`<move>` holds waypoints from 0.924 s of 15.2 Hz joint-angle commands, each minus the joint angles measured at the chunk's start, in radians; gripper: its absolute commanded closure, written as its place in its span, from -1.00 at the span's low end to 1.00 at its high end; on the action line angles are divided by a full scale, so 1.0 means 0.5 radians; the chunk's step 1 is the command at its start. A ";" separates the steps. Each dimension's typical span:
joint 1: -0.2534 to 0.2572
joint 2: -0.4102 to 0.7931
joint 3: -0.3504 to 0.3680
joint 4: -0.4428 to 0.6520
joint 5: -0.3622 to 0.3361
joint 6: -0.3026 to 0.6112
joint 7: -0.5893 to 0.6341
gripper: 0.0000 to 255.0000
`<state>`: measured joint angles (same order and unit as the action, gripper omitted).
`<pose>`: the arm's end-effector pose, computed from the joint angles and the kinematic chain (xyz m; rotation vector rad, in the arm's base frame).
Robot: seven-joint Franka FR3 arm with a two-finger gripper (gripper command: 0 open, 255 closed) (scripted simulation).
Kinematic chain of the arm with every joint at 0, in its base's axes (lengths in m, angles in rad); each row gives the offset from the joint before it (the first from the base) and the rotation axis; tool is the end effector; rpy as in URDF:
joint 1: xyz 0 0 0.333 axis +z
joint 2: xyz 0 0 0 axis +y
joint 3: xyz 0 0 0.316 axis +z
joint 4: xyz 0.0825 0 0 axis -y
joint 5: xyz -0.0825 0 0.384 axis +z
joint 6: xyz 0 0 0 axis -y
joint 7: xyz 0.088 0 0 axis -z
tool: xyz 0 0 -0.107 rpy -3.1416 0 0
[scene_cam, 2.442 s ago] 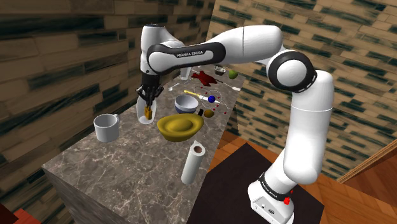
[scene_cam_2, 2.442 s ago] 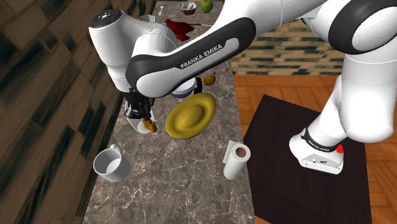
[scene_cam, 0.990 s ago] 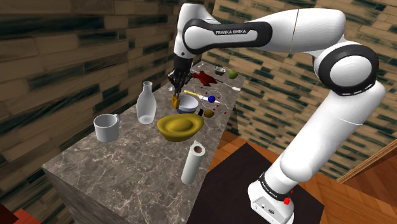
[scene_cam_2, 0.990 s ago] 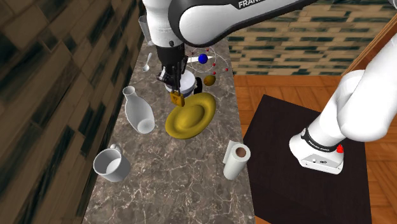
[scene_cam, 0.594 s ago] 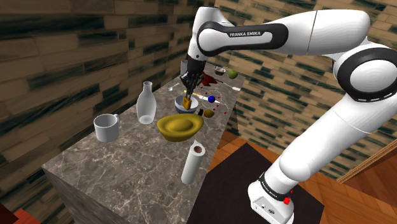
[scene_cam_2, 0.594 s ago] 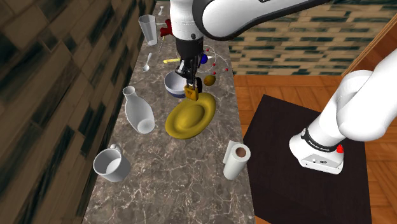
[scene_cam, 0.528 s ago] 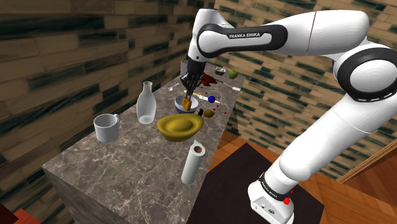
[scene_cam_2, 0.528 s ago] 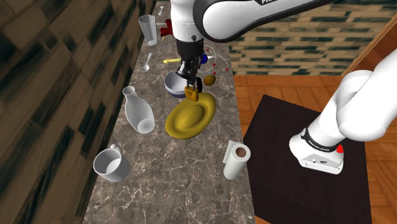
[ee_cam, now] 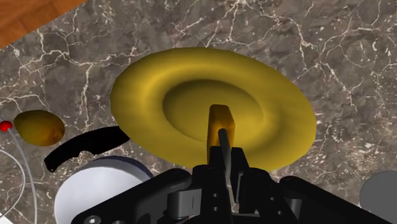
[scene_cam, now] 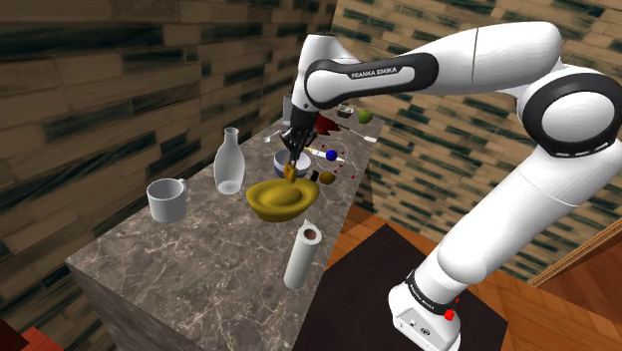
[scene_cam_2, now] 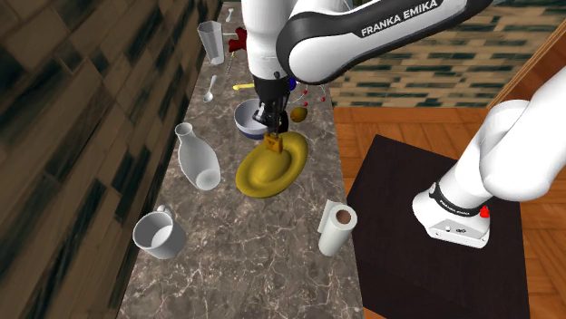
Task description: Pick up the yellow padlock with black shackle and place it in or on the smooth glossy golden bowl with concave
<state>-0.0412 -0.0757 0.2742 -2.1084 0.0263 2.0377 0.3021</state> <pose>0.5127 0.1252 0.4490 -3.1355 0.1281 -0.0022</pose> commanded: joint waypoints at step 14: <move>0.003 0.127 0.008 -0.188 -0.037 0.312 0.027 1.00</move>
<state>-0.0398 -0.0129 0.2782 -2.2001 0.0078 2.1918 0.3156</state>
